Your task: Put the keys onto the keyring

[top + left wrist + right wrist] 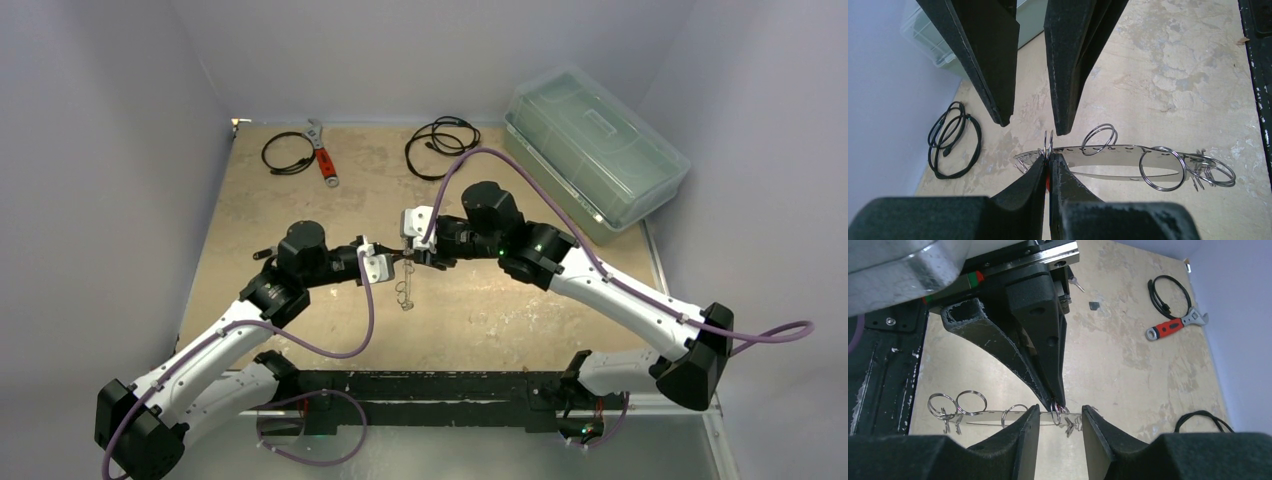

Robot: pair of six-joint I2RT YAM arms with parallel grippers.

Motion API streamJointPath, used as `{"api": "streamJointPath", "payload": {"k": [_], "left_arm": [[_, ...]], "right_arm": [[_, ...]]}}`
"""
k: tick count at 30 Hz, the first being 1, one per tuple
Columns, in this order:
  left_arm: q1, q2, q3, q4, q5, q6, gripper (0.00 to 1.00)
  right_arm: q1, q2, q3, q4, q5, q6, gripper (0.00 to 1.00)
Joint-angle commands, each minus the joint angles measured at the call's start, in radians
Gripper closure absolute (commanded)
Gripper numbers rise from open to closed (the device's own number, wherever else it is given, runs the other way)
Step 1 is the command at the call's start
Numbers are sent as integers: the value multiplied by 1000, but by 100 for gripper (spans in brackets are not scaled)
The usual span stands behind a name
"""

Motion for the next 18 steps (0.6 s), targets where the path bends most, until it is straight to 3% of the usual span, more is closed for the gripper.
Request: {"api": "streamJointPath", "payload": {"k": [1, 18], "left_arm": [[5, -23, 46, 53, 5, 3, 100], [5, -36, 39, 55, 11, 2, 100]], "right_arm": [[4, 24, 38, 22, -36, -5, 61], [4, 39, 0, 65, 0, -12, 69]]}}
